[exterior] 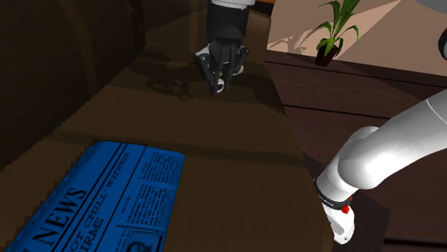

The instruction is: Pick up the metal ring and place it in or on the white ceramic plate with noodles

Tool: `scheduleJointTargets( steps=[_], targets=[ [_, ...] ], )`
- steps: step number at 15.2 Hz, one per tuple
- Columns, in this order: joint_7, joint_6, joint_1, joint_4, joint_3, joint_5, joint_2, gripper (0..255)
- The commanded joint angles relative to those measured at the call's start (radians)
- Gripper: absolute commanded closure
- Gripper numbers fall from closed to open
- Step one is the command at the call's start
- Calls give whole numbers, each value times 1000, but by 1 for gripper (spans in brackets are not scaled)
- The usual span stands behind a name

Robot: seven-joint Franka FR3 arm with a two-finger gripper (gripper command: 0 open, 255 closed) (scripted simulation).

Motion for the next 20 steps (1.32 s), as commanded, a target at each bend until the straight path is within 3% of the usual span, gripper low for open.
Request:
scheduleJointTargets(
  steps=[1,8,20],
  targets=[
    [3,-26,-2,32,-1,-4,7,255],
    [21,-117,-8,161,6,-22,49,255],
    [-218,-113,-109,265,-131,-115,189,255]
  ],
)
